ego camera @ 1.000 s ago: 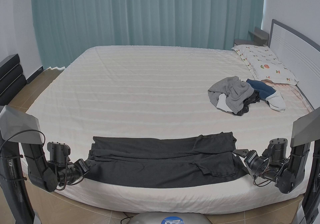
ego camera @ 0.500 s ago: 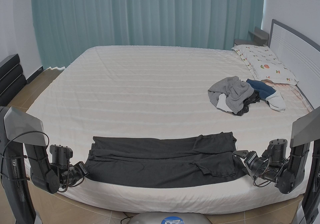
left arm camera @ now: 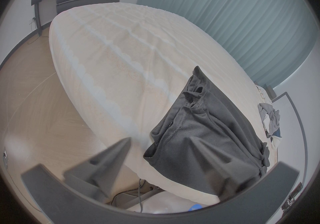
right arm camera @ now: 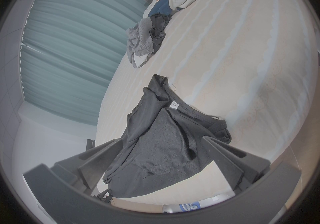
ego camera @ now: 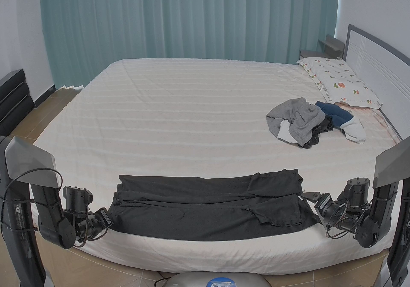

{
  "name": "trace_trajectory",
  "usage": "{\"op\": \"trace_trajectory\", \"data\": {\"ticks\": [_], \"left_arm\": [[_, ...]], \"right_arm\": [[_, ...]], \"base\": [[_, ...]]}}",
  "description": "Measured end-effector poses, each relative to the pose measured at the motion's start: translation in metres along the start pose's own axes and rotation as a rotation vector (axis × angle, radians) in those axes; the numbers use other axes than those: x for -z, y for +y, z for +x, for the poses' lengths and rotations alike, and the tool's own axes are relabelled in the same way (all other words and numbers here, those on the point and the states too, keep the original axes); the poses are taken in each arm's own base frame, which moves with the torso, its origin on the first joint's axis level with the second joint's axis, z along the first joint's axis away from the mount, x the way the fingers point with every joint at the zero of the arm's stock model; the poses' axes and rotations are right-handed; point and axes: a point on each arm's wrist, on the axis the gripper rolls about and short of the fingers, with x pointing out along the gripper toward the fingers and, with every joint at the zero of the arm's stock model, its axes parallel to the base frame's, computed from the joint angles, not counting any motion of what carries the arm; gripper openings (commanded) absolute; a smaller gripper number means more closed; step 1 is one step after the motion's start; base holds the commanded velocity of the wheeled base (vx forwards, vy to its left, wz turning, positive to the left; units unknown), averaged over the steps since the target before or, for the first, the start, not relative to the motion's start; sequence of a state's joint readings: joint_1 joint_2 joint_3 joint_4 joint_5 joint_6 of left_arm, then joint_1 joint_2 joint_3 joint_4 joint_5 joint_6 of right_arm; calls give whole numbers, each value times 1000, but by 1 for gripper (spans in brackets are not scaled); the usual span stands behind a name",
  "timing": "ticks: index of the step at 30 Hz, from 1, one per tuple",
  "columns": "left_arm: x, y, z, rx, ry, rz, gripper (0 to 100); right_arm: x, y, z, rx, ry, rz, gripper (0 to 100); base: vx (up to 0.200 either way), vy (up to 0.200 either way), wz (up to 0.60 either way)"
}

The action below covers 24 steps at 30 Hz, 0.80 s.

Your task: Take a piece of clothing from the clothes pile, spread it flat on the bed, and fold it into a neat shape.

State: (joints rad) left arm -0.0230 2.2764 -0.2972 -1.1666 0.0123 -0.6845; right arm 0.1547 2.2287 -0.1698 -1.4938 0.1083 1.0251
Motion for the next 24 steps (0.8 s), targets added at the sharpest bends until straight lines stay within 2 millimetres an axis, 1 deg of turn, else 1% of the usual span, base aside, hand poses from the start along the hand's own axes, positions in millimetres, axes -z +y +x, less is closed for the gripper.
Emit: {"op": "trace_trajectory", "data": {"ticks": [7, 10, 13, 17, 21, 24], "left_arm": [[-14, -4, -11, 57, -37, -18, 100], [-21, -8, -15, 115, -36, -22, 100], [-32, -17, -15, 161, -68, -16, 100], [-44, -31, -9, 195, -93, -1, 100], [-51, -45, 2, 187, -57, 21, 100], [-55, -55, 11, 172, -33, 86, 100]], "right_arm": [[0, 0, 0, -1, 1, 0, 100], [0, 0, 0, -2, 3, 0, 100], [0, 0, 0, -1, 4, 0, 100], [1, 0, 0, -1, 8, 0, 100], [2, -1, 1, 1, 13, -1, 100], [3, -2, 1, 3, 18, -1, 100]], "base": [[0, 0, 0], [0, 0, 0], [0, 0, 0], [0, 0, 0], [0, 0, 0], [0, 0, 0]]}}
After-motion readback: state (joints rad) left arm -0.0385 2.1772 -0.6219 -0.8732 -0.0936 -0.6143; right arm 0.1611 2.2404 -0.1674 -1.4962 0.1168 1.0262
